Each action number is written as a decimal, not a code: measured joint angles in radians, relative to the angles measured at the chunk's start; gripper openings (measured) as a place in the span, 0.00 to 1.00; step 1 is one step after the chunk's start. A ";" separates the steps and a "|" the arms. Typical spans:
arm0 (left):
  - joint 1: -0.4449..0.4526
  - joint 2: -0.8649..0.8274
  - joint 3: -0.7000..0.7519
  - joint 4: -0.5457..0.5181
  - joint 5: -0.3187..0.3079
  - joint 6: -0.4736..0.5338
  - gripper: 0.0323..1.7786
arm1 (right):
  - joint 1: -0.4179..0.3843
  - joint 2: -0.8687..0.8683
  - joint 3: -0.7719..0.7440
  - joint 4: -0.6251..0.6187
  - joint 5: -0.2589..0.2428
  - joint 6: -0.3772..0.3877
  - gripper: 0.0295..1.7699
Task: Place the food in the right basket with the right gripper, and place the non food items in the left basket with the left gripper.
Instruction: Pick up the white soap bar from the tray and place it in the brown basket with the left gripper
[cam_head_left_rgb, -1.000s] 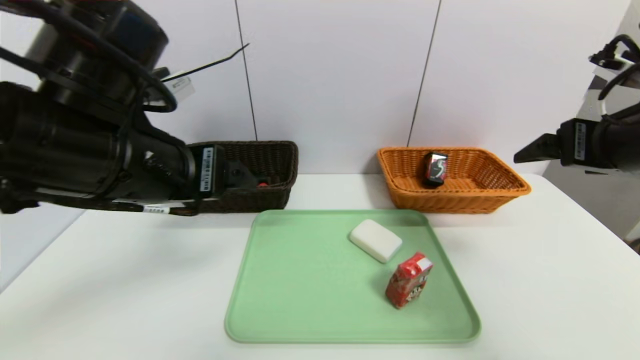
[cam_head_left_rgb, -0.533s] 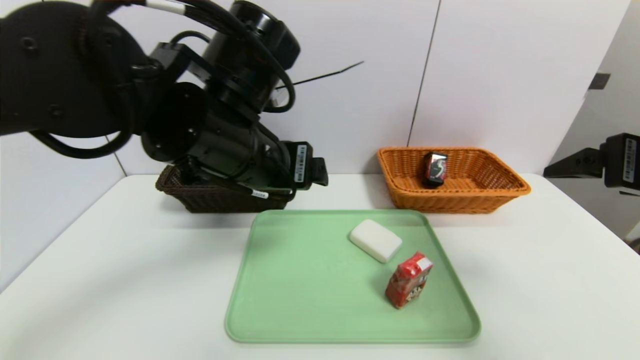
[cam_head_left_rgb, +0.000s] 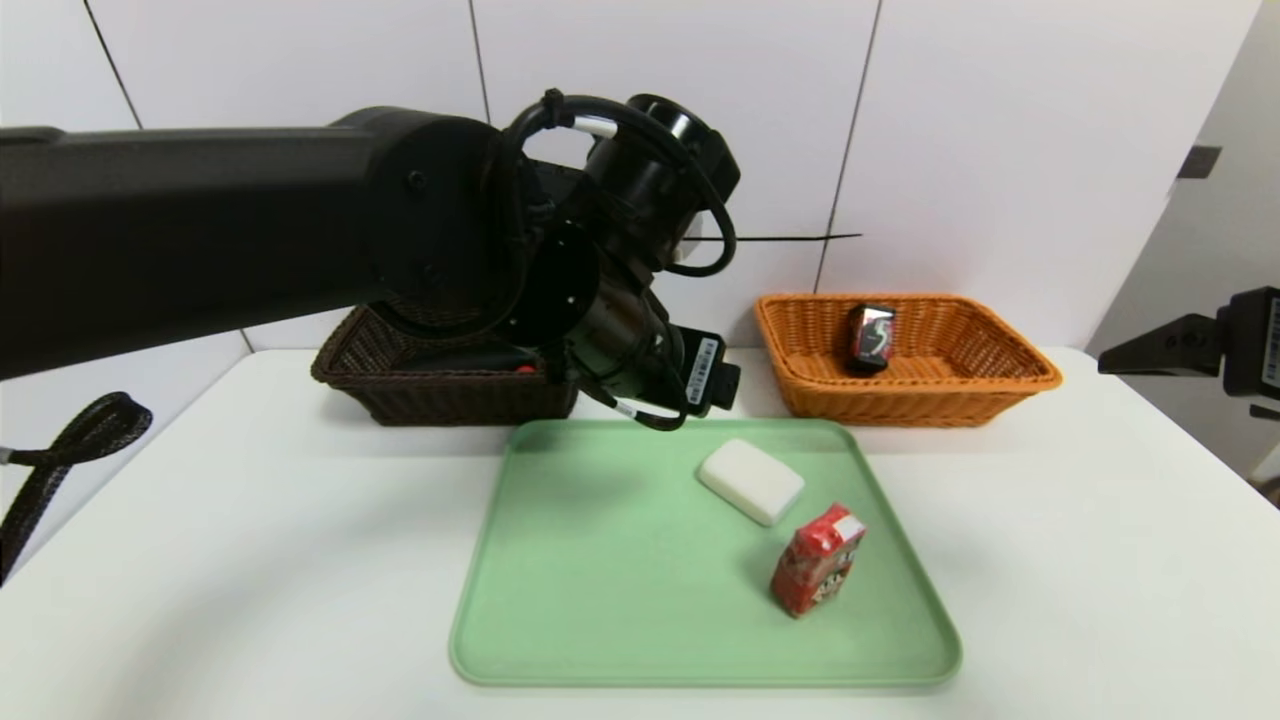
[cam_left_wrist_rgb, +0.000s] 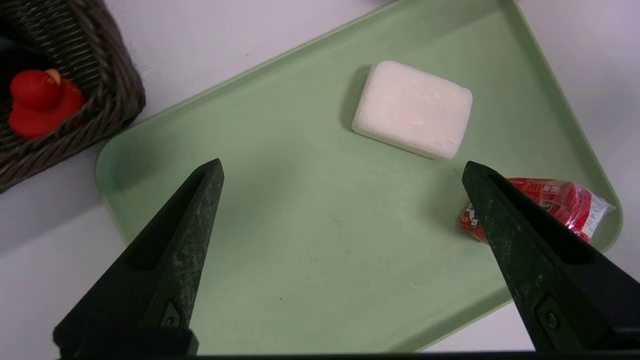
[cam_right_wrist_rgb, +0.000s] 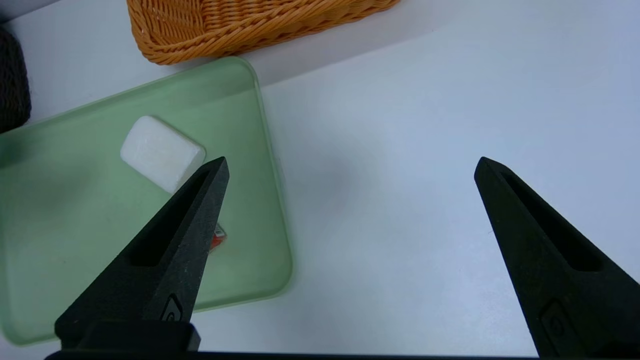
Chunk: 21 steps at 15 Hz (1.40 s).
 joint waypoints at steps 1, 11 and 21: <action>0.000 0.010 -0.004 -0.009 -0.036 0.051 0.95 | 0.000 -0.004 0.008 0.000 0.000 0.000 0.96; 0.146 0.049 -0.013 -0.103 -0.514 0.402 0.95 | 0.000 -0.013 0.059 -0.003 0.019 0.004 0.96; 0.228 0.214 -0.018 -0.216 -0.911 0.901 0.95 | 0.024 -0.042 0.107 -0.006 0.025 0.003 0.96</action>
